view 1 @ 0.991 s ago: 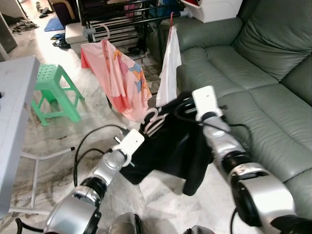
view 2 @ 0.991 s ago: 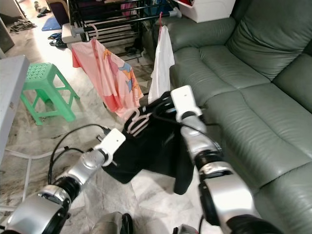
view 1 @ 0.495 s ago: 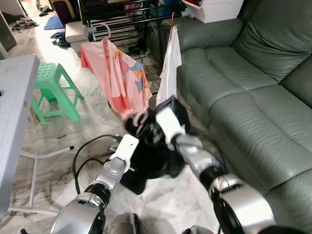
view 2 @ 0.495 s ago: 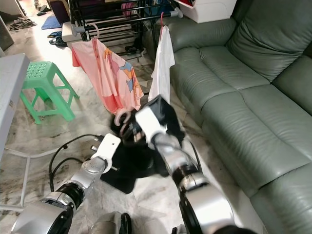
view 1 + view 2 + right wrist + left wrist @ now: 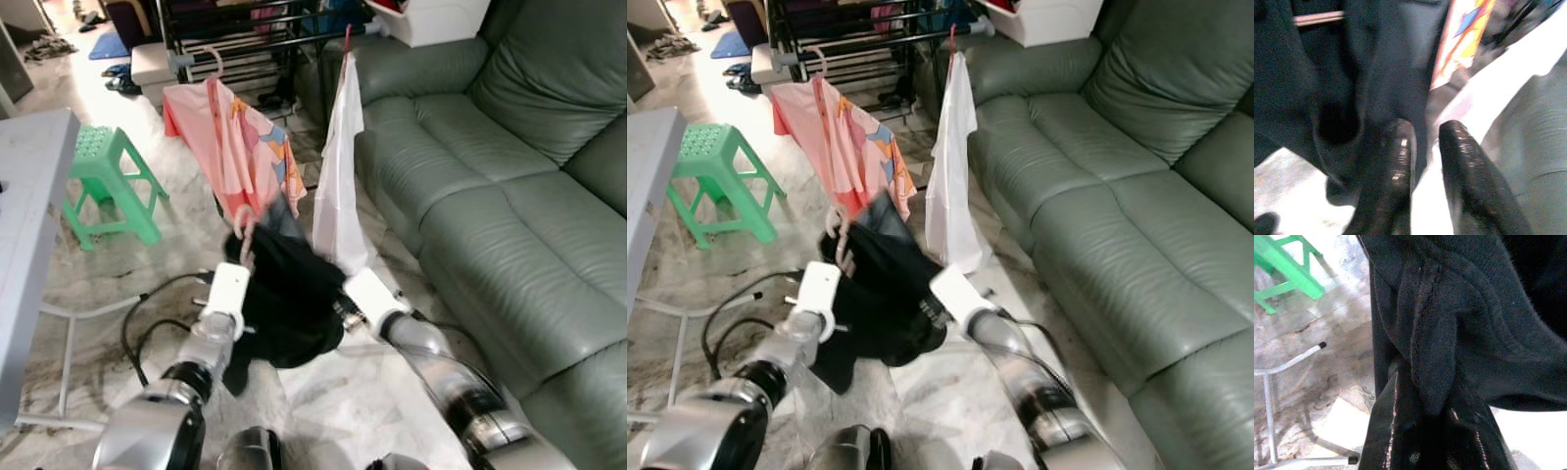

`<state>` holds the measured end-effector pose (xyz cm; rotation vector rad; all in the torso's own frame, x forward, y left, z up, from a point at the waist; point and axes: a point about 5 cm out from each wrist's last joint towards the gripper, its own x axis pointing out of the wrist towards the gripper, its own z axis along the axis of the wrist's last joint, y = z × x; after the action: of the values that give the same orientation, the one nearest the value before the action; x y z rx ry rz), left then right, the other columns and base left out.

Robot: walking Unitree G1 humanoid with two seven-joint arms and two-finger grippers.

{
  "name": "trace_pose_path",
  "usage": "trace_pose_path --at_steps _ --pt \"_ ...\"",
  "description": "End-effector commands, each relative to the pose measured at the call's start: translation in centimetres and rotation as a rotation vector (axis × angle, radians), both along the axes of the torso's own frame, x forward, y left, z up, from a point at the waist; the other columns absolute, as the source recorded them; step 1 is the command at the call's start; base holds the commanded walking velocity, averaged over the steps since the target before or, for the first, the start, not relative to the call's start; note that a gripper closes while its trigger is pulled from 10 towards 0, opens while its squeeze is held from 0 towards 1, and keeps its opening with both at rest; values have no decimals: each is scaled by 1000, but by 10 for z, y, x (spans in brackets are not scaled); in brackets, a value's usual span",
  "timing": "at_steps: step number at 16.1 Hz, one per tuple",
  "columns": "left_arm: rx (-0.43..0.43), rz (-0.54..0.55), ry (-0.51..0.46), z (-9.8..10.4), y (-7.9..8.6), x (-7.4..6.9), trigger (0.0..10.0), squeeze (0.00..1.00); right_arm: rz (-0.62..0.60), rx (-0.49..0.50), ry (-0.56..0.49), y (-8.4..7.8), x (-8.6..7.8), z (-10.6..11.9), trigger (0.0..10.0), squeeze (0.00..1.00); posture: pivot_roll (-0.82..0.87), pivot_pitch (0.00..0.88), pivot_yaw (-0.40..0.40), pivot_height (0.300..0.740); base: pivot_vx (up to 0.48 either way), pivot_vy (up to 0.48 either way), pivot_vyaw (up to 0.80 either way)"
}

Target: Hang hanger

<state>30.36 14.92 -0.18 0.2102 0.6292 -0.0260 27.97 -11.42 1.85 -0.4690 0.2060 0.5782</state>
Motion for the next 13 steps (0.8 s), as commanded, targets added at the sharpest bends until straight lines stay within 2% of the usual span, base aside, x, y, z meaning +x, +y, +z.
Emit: trace_pose_path --at_steps 1,2,4,5,8,10,12,13 --pt "5 15 -47 8 2 7 10000 0 11 81 -72 10 -4 9 10000 1000 -49 0 46 740 0 0 0" --pt "5 19 -49 6 4 5 10000 0 -42 164 -78 7 -10 11 10000 1000 -50 0 48 740 0 0 0" --pt "1 22 -57 5 6 3 10000 0 -147 212 -87 -2 -10 11 10000 1000 -52 0 52 740 0 0 0" --pt "9 37 -93 6 13 2 10000 0 -323 233 -126 -25 -5 13 10000 1000 -53 0 53 740 0 0 0" --pt "-21 63 -159 7 25 -3 10000 0 -577 267 -140 -64 -1 14 10000 1000 -57 0 55 740 0 0 0" --pt "-45 94 -209 5 36 -12 10000 0 -663 281 -166 -85 -4 18 10000 1000 -55 0 50 740 0 0 0" --pt "-48 148 -226 2 45 -20 10000 0 -684 273 -168 -90 -11 16 10000 1000 -52 0 38 740 0 0 0" --pt "-52 169 -237 1 50 -24 10000 0 -700 299 -145 -89 -17 11 10000 0 -51 0 35 740 0 0 0"
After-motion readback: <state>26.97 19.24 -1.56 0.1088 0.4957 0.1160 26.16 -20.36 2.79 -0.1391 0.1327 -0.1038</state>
